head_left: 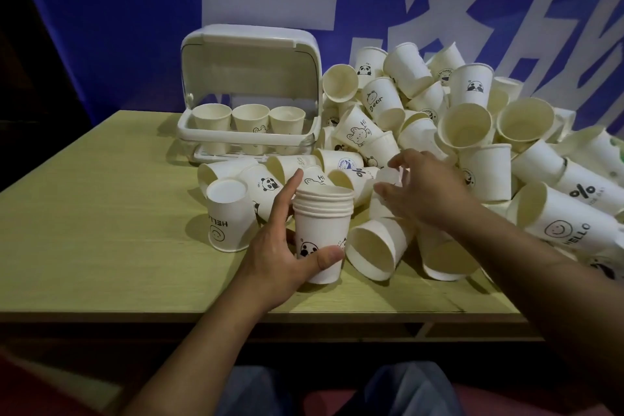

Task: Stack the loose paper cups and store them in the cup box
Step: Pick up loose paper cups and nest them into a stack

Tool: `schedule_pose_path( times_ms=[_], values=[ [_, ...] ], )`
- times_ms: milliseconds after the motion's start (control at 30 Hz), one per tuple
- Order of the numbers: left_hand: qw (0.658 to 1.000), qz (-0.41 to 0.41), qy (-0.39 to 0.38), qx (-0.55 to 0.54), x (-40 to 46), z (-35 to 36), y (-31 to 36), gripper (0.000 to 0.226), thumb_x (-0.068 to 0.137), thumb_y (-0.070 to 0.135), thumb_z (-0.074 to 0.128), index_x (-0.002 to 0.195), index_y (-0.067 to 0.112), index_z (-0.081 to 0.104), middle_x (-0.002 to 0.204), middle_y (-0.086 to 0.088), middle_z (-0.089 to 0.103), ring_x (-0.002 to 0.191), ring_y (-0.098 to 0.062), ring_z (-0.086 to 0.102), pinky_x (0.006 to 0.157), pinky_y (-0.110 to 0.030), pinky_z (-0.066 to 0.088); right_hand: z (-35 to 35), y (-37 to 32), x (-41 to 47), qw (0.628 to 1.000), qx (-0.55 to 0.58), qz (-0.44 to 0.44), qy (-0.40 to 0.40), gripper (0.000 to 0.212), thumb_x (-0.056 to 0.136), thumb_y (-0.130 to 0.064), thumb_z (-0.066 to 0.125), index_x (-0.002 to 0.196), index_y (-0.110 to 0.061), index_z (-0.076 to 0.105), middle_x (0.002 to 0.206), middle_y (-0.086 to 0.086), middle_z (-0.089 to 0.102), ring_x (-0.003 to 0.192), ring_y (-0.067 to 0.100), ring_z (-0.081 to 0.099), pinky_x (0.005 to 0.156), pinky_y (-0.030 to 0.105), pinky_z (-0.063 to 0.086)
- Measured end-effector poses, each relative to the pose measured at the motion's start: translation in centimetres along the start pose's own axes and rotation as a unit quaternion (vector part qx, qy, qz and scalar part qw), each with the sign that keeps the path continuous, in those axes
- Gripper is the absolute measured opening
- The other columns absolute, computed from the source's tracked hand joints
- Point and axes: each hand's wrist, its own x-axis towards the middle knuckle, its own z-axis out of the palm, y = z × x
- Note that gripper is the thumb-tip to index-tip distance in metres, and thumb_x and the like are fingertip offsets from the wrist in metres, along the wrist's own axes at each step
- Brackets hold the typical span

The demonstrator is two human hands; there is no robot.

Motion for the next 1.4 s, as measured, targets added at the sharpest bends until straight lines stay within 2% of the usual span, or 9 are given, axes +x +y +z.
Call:
schedule_pose_path(
  times_ms=[200, 300, 533, 667, 800, 967, 1133, 1300, 1400],
  values=[
    [0.999, 0.012, -0.023, 0.028, -0.3, 0.1, 0.1, 0.109, 0.059, 0.069, 0.081, 0.131, 0.083, 0.001, 0.143, 0.027, 0.033, 0.103, 0.012, 0.053, 0.087, -0.023, 0.048, -1.5, -0.2, 0.5, 0.991, 0.126, 0.003, 0.041, 0.023, 0.085, -0.036, 0.072, 0.098, -0.021, 0.059, 0.095, 0.002, 0.065, 0.075, 0.015, 0.061, 0.055, 0.030, 0.046],
    [0.999, 0.009, -0.020, 0.023, -0.3, 0.1, 0.2, 0.109, 0.055, 0.074, 0.077, 0.132, 0.082, 0.000, 0.143, 0.026, 0.036, 0.102, 0.010, 0.056, 0.084, -0.019, 0.049, -2.3, -0.2, 0.6, 0.980, 0.190, 0.001, 0.064, 0.018, 0.084, -0.034, 0.070, 0.088, -0.020, 0.058, 0.093, 0.005, 0.068, 0.081, 0.022, 0.066, 0.066, 0.044, 0.055],
    [0.999, 0.014, -0.022, 0.024, -0.4, 0.1, 0.1, 0.106, 0.056, 0.068, 0.074, 0.134, 0.081, 0.003, 0.152, 0.023, 0.038, 0.109, -0.001, 0.060, 0.084, -0.019, 0.050, -3.4, -1.4, -0.7, 0.937, 0.308, -0.070, 0.150, 0.038, 0.084, -0.029, 0.072, 0.113, -0.026, 0.048, 0.116, -0.006, 0.057, 0.094, 0.016, 0.062, 0.076, 0.040, 0.059],
    [0.999, 0.025, -0.023, 0.029, -0.5, 0.2, -0.1, 0.105, 0.058, 0.066, 0.076, 0.142, 0.072, 0.014, 0.147, 0.025, 0.044, 0.111, -0.007, 0.063, 0.091, -0.041, 0.057, -2.3, -3.1, -2.3, 0.915, 0.364, -0.144, 0.094, 0.046, 0.084, -0.021, 0.073, 0.122, -0.038, 0.051, 0.118, -0.006, 0.051, 0.101, 0.013, 0.062, 0.074, 0.027, 0.058],
    [0.999, 0.028, -0.019, 0.025, -0.5, 0.2, -0.3, 0.111, 0.061, 0.063, 0.078, 0.145, 0.070, 0.006, 0.150, 0.023, 0.044, 0.124, -0.003, 0.056, 0.100, -0.037, 0.052, -0.3, -4.5, -3.6, 0.897, 0.400, -0.189, 0.012, 0.028, 0.082, -0.022, 0.072, 0.103, -0.037, 0.062, 0.123, 0.001, 0.052, 0.101, 0.015, 0.064, 0.068, 0.022, 0.054],
    [0.999, 0.029, -0.014, 0.021, -0.5, 0.2, -0.1, 0.113, 0.060, 0.068, 0.075, 0.143, 0.073, -0.002, 0.147, 0.025, 0.044, 0.122, 0.007, 0.052, 0.092, -0.017, 0.048, 0.3, -5.4, -4.0, 0.878, 0.463, -0.117, 0.018, 0.018, 0.091, -0.028, 0.068, 0.103, -0.024, 0.055, 0.110, -0.003, 0.063, 0.086, 0.020, 0.069, 0.072, 0.048, 0.060],
    [0.999, 0.029, 0.010, -0.014, -0.4, 0.0, -0.5, 0.108, 0.060, 0.063, 0.078, 0.145, 0.066, 0.011, 0.137, 0.015, 0.056, 0.106, 0.002, 0.064, 0.085, -0.034, 0.060, 0.2, -4.9, -4.3, 0.891, 0.421, -0.159, -0.053, 0.074, 0.088, -0.017, 0.072, 0.136, -0.054, 0.029, 0.123, -0.012, 0.050, 0.086, 0.003, 0.069, 0.067, 0.014, 0.053],
    [0.997, 0.017, 0.055, -0.048, -0.3, 0.1, -0.4, 0.108, 0.060, 0.062, 0.077, 0.139, 0.070, 0.005, 0.134, 0.021, 0.050, 0.115, 0.009, 0.057, 0.090, -0.016, 0.052, 0.5, -4.0, -4.1, 0.925, 0.323, -0.195, -0.044, 0.029, 0.097, -0.033, 0.057, 0.121, -0.048, 0.062, 0.131, -0.016, 0.053, 0.114, -0.007, 0.051, 0.087, 0.011, 0.044],
    [0.997, 0.021, 0.067, -0.028, -0.2, 0.1, -0.5, 0.107, 0.062, 0.064, 0.076, 0.141, 0.073, 0.005, 0.149, 0.007, 0.046, 0.131, -0.011, 0.052, 0.102, -0.044, 0.051, 0.8, -3.1, -4.3, 0.930, 0.280, -0.223, -0.087, 0.037, 0.095, -0.035, 0.051, 0.130, -0.047, 0.057, 0.133, -0.020, 0.050, 0.124, -0.008, 0.042, 0.101, 0.020, 0.038]
  ],
)
